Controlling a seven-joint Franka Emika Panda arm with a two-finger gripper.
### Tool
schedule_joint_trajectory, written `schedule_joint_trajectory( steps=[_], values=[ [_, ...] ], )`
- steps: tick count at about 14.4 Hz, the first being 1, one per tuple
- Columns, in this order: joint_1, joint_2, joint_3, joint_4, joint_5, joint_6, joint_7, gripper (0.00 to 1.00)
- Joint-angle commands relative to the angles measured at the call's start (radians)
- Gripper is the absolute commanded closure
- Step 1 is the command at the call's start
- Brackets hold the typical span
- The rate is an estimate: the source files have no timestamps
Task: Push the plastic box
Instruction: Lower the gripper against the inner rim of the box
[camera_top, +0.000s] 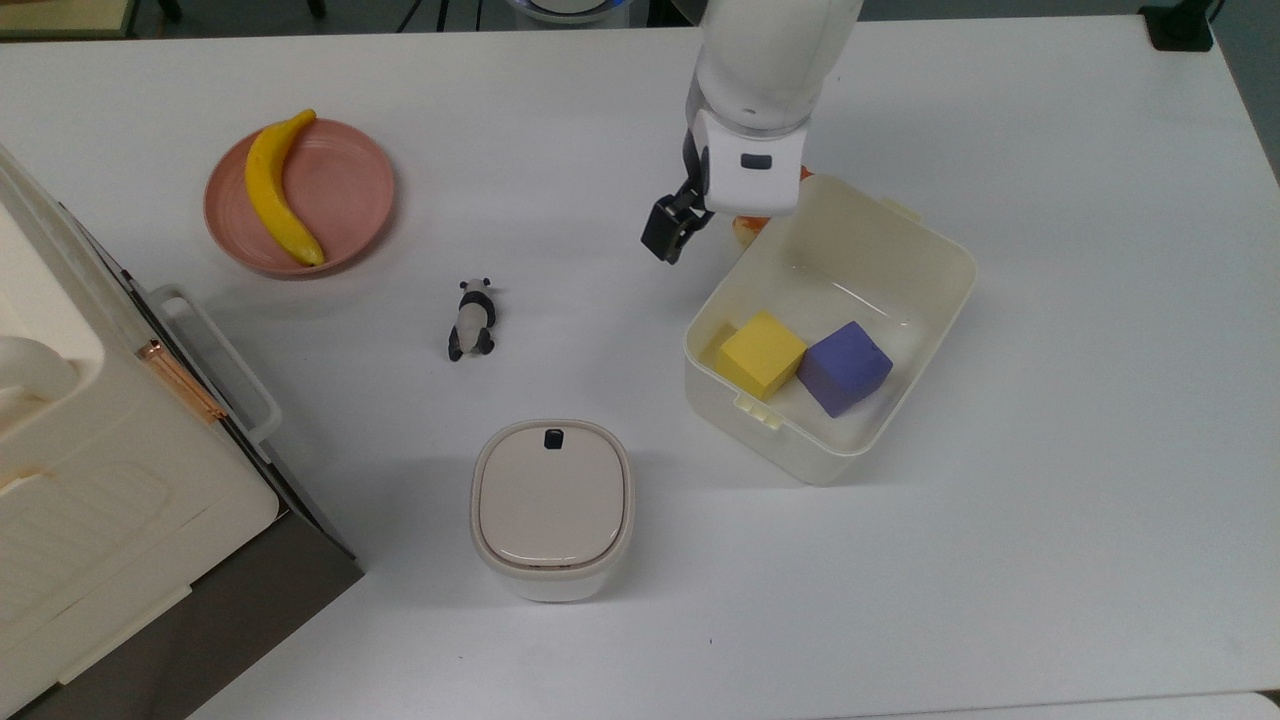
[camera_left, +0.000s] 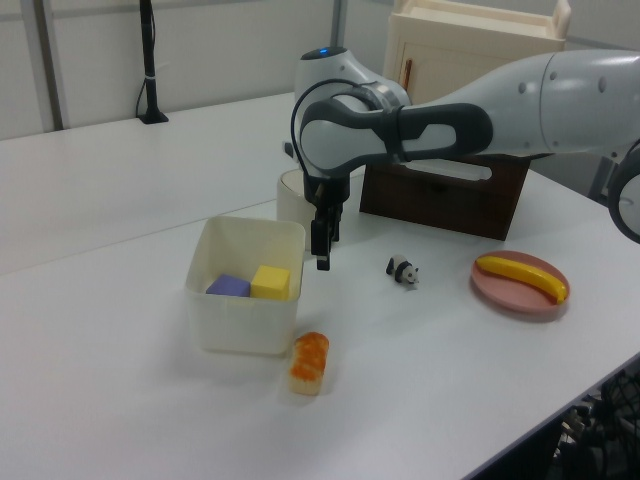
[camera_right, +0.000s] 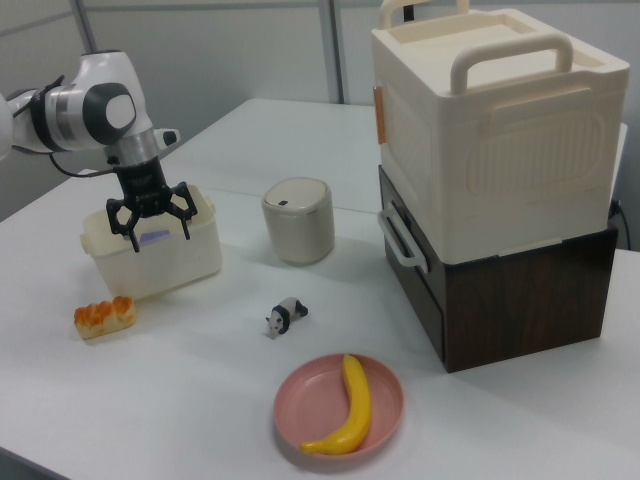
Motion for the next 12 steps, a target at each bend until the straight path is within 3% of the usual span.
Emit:
schedule_joint_trajectory(
  steps=[1, 12],
  values=[
    [0.023, 0.024, -0.003, 0.001, -0.019, 0.039, -0.016, 0.0],
    [0.06, 0.119, -0.003, 0.045, -0.017, 0.157, 0.007, 0.0]
  ],
)
